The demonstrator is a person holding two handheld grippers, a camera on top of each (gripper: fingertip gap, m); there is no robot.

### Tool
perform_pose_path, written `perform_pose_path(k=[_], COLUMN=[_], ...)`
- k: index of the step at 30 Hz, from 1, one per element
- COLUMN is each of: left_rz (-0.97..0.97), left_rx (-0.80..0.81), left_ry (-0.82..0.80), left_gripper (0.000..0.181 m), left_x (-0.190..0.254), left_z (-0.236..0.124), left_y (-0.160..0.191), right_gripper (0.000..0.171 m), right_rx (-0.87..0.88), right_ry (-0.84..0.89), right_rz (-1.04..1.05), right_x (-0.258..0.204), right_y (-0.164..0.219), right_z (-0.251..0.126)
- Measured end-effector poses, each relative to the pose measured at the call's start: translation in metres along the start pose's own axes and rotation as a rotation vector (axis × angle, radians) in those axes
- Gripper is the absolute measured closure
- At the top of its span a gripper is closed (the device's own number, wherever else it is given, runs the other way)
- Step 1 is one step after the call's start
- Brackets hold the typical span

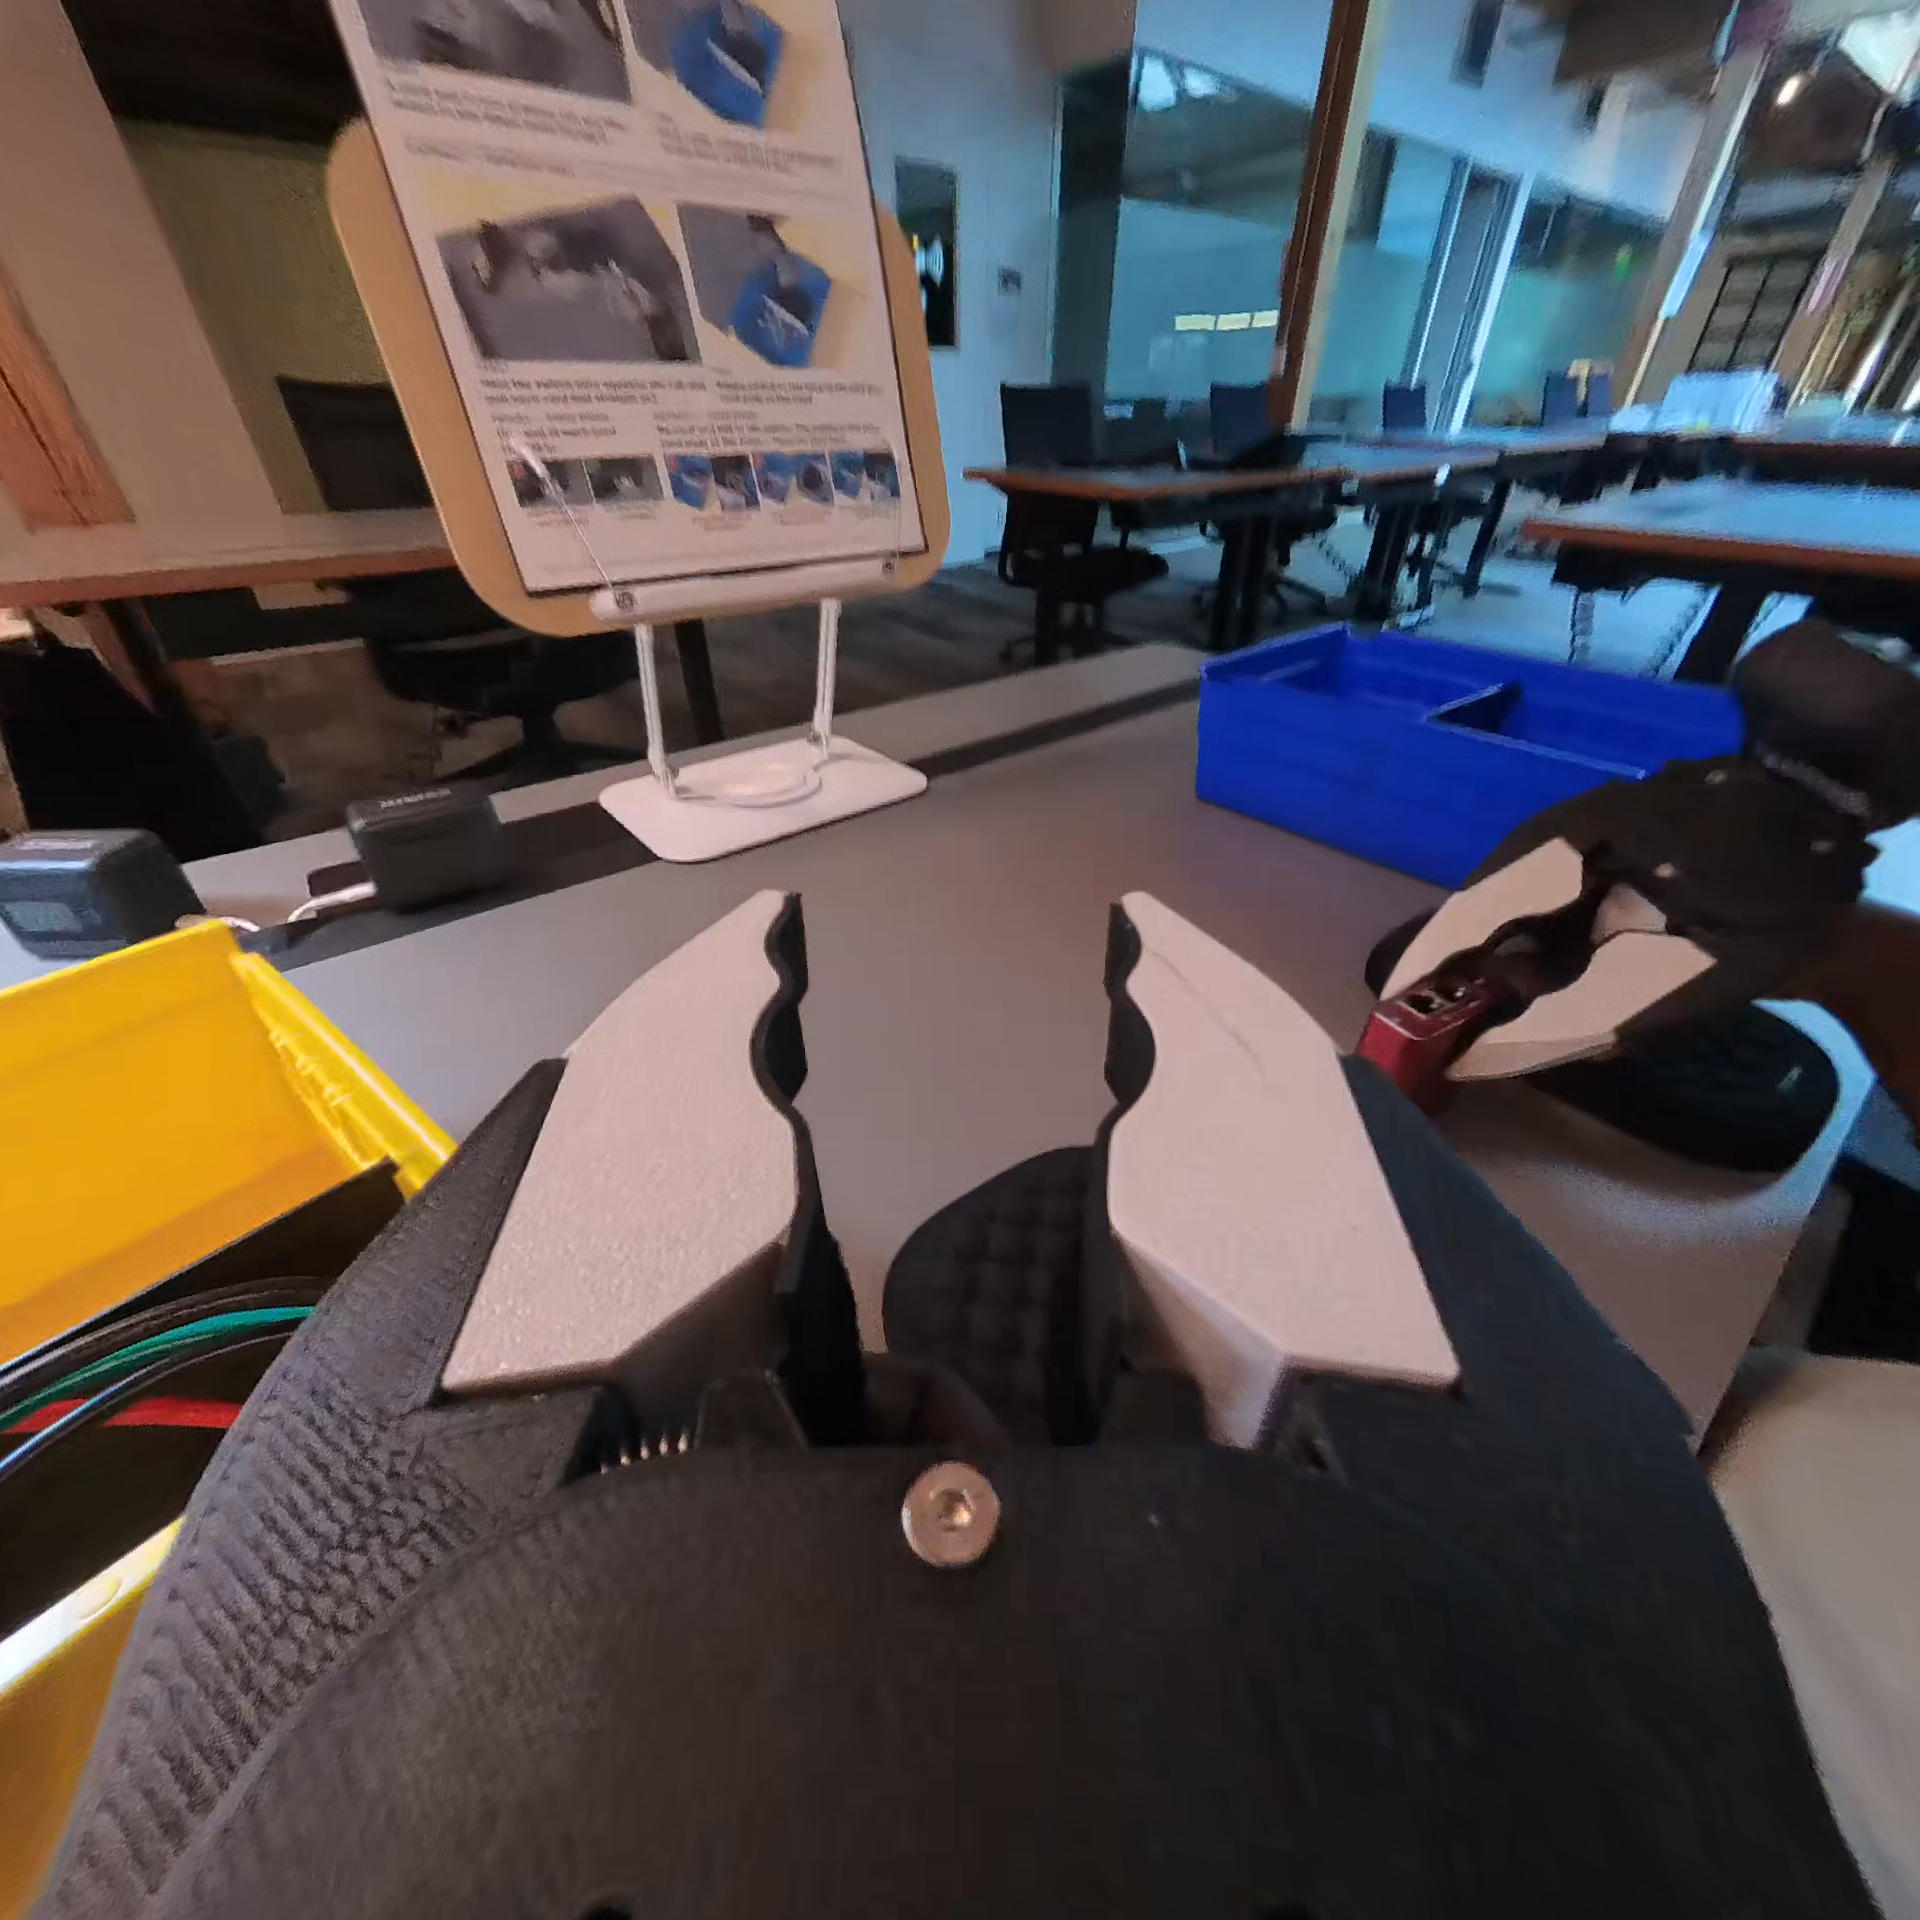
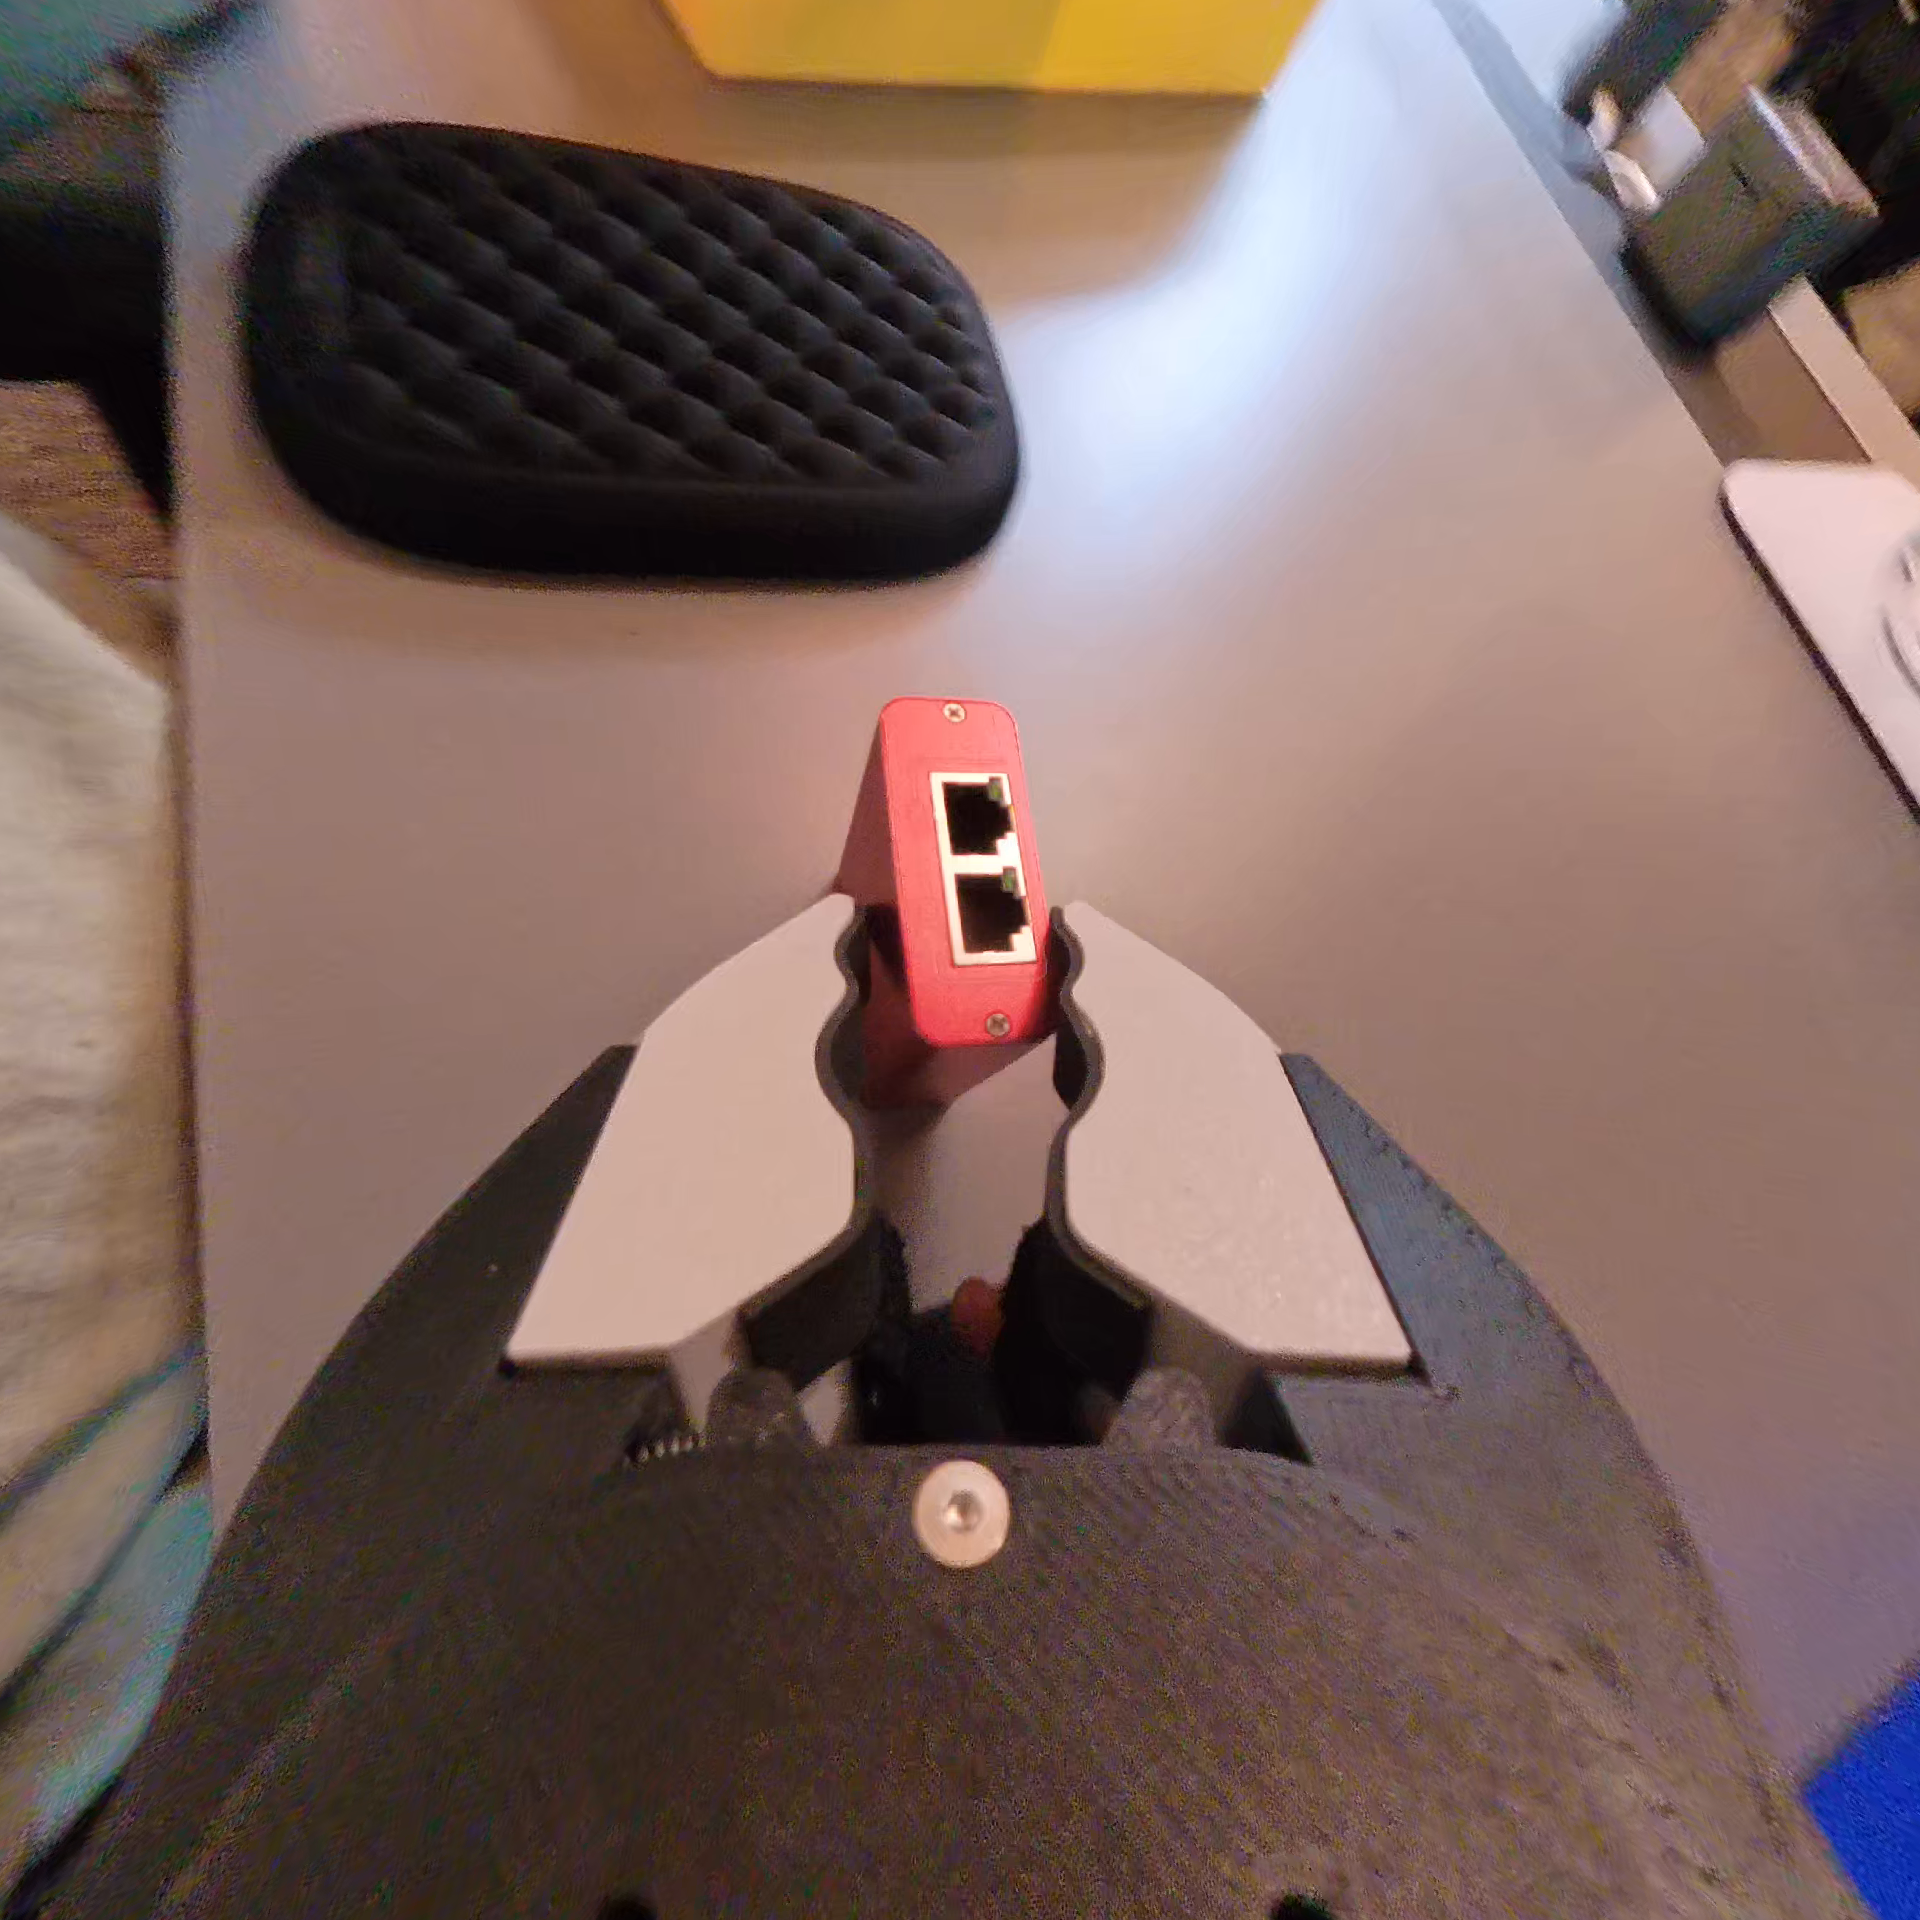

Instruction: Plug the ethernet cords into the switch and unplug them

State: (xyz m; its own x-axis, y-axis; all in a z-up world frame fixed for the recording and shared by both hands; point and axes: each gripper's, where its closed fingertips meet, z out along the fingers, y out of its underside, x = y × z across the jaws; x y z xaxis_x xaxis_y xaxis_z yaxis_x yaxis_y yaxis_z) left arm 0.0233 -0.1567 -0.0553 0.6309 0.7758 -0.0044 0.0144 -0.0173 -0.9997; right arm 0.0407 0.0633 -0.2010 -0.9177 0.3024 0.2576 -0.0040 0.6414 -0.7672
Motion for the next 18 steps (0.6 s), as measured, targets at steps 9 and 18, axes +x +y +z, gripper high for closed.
perform_pose_path(k=[9, 18], left_rz=[0.058, 0.076], left_rx=[0.003, 0.002], left_ry=[-0.034, -0.007], left_gripper=[0.129, 0.132], left_x=[-0.006, -0.001], left_z=[-0.005, -0.002], left_y=[0.002, 0.003], right_gripper=[0.139, 0.138], right_rx=[-0.162, -0.147], right_ry=[0.058, -0.156], right_rz=[0.060, -0.211], right_x=[0.010, 0.020], right_y=[0.016, 0.025], right_z=[-0.016, -0.030])
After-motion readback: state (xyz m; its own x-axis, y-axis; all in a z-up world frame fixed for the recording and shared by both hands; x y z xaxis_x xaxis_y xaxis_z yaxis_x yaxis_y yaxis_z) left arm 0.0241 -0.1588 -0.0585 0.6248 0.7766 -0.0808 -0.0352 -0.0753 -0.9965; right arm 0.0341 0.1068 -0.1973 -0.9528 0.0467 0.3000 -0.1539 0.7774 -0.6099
